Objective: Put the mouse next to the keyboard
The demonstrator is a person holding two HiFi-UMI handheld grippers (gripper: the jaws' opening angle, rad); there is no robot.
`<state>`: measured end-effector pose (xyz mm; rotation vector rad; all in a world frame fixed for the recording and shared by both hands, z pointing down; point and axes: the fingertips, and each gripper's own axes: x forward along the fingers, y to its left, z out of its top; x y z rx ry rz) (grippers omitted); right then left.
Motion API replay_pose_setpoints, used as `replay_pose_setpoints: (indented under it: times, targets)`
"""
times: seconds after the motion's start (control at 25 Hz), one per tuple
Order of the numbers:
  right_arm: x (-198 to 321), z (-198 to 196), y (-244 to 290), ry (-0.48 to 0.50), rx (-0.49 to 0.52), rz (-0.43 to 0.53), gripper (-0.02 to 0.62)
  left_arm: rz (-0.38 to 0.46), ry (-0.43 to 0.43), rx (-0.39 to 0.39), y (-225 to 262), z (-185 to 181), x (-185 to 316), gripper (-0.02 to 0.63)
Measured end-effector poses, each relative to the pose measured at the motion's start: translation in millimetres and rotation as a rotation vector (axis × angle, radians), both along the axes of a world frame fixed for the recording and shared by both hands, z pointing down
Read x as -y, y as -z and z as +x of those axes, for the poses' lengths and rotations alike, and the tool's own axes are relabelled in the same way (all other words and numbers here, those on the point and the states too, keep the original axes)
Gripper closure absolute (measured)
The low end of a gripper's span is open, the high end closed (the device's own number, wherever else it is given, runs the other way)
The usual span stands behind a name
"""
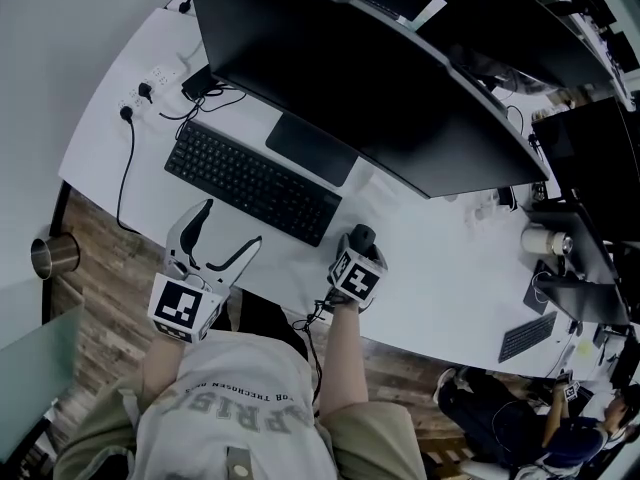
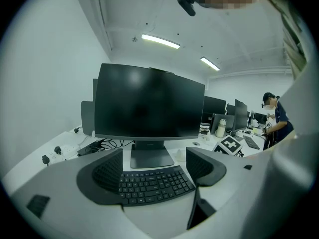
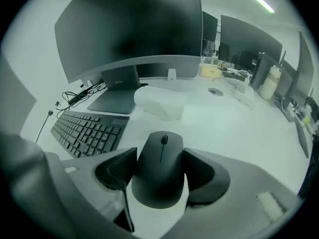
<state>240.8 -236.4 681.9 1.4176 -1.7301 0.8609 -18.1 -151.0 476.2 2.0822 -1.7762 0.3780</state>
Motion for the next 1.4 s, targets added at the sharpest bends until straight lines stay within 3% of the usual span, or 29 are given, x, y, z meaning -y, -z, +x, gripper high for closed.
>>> replay_pose_setpoints:
  times: [0.84,1.04,1.4]
  targets:
    - [4.7,-7.9,-13.6,0.041,0.061,-0.012,0.298,-0.026,-0.031,0.003,-11.4,-7.4,3.4,0.227]
    - [14.0,-9.1,19.9,0.026,0.110,0.156,0.298,-0.010,-0.050,-0.002,-4.8,-14.1,4.9,0.227]
    - [-19.5,-16.3,160.2,-0.029,0.210,0.544,0.298,0.087,-0.203,-0.029,25.0,6.9,22.6,0.227]
